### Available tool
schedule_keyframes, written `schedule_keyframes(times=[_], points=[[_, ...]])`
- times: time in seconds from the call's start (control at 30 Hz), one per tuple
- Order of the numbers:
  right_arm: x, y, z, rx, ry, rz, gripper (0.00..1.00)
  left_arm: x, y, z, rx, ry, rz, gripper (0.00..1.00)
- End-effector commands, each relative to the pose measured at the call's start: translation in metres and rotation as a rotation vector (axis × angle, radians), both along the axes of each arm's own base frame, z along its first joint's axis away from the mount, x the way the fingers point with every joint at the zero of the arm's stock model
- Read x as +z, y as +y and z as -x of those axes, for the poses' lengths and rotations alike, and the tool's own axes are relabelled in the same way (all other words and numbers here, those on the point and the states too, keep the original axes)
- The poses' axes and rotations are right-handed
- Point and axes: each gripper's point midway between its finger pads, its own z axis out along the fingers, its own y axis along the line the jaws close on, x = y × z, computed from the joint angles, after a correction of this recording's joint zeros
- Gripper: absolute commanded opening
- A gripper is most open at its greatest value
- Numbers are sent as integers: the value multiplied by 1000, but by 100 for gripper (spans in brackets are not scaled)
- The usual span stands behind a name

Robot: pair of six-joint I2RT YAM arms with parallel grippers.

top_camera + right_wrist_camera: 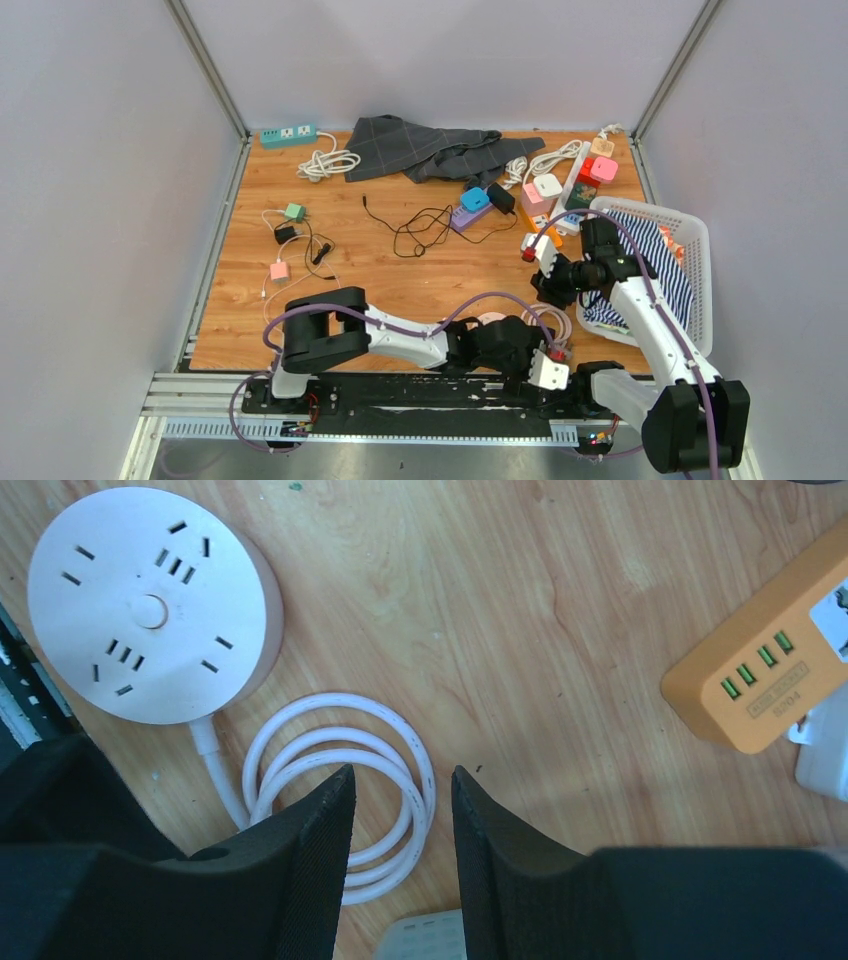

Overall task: Pull the plug off the socket
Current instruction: Pick up the socket from the corner of the board.

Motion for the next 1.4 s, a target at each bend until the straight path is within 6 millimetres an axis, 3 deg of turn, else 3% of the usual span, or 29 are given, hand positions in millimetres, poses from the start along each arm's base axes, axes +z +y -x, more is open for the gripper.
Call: schedule_keyframes(times=[0.0, 0.27, 0.37, 0.67, 0.87, 0.97, 1.03, 1.07, 1.17, 1.23, 1.37], points=[[14, -12, -14, -82, -56, 22, 43, -15, -6, -10, 2, 35, -13, 92], [17, -20, -21, -134, -80, 39, 42, -24, -6, -47, 91, 135, -22, 75], [18, -22, -23, -149, -84, 44, 42, -26, -10, -50, 107, 195, -21, 67], [18, -27, -26, -175, -86, 51, 42, -35, -18, -52, 125, 220, -29, 65], [16, -28, -26, -183, -83, 52, 42, -72, -8, -57, 160, 205, -100, 64], [17, -28, -26, -184, -82, 49, 42, -92, -2, -61, 197, 199, -138, 47], [16, -28, -26, -183, -81, 48, 42, -100, 2, -61, 197, 197, -155, 29], [16, -28, -26, -184, -80, 48, 42, -103, 3, -61, 202, 199, -161, 20], [16, -28, -26, -185, -80, 48, 42, -98, 3, -62, 211, 202, -153, 5], [16, -29, -26, -185, -80, 48, 42, -93, 6, -66, 238, 186, -147, 0], [15, -29, -26, -188, -78, 48, 42, -85, 15, -72, 287, 170, -142, 0]])
